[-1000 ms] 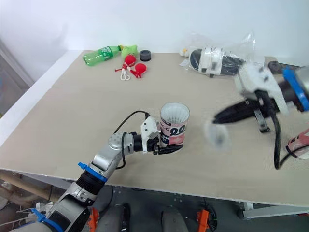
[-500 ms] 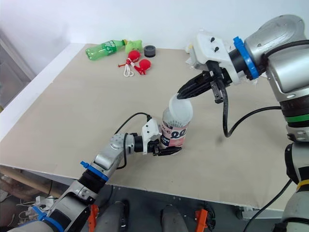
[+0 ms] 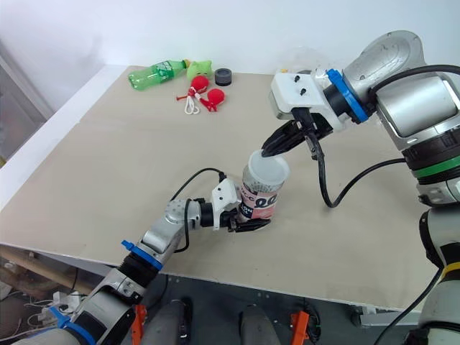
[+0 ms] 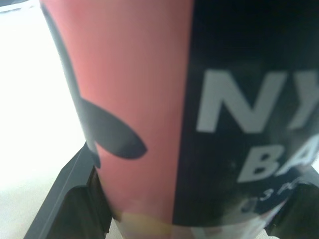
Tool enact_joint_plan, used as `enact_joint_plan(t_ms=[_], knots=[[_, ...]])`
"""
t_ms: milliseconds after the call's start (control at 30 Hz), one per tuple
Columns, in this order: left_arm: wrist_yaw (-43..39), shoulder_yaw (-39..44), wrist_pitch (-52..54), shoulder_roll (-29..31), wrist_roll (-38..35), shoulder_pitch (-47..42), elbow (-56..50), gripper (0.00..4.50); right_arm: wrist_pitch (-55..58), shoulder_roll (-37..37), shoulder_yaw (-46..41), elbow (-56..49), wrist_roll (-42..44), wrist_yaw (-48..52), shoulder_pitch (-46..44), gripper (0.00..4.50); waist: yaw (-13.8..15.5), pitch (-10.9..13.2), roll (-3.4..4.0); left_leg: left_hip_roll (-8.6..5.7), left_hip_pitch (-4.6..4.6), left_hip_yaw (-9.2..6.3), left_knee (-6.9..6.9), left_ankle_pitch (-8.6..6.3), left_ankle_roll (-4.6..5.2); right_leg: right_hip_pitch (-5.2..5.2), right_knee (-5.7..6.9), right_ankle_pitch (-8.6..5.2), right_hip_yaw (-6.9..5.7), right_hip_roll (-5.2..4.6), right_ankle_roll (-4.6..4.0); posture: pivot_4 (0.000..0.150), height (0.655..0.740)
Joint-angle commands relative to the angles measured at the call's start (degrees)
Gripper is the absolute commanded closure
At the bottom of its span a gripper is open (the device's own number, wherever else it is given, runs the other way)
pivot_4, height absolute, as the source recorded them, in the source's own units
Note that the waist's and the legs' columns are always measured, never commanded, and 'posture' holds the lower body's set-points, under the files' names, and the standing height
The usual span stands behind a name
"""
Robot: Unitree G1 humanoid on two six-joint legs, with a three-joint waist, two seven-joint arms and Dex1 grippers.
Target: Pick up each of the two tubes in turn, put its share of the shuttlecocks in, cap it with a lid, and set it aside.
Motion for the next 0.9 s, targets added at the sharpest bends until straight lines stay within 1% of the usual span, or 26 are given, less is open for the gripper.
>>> enact_joint_plan(t_ms=[33,167,367,600,900], knots=[[0.31,-0.30,0.00,-0.72,0.64,-0.07,0.73,1.54,0.04,-0.81,-0.75,-1.76,1.88,2.20,-2.06,4.45,0.00,0.00,0.00,0.00,0.00,0.00,0.00,0.00,0.00,0.00,0.00,0.00,0.00,0.00,0.00,0.150,0.7400],[0.18,-0.31,0.03,-0.75,0.66,-0.05,0.73,1.54,1.22,-0.56,-1.31,-2.63,3.38,2.20,-2.44,4.45,0.00,0.00,0.00,0.00,0.00,-0.01,0.01,0.01,0.00,0.00,0.02,0.01,0.00,0.00,-0.01,0.150,0.7400],[0.01,-0.45,-0.07,-0.85,0.84,-0.28,0.96,1.54,1.86,-0.26,-1.72,-3.31,3.40,2.20,-2.30,4.45,0.00,0.00,0.00,0.00,0.00,-0.02,0.02,0.01,0.00,0.00,0.02,0.01,-0.02,0.00,-0.02,0.150,0.7400],[-0.13,-0.41,0.00,-0.85,0.86,-0.32,1.04,1.54,-1.13,-1.29,0.00,-2.14,0.05,2.20,-1.32,4.45,0.00,0.00,0.00,0.00,0.00,-0.02,0.02,0.01,0.00,0.00,0.02,0.01,-0.03,0.00,-0.02,0.150,0.7400],[-0.24,-0.40,-0.12,-0.91,0.92,-0.53,1.26,1.54,-2.87,-1.55,1.01,-1.07,-1.05,2.20,-1.25,4.45,0.00,0.00,0.01,0.00,0.00,-0.03,0.03,0.02,-0.01,0.01,0.03,0.02,-0.04,0.00,-0.02,0.150,0.7400]])
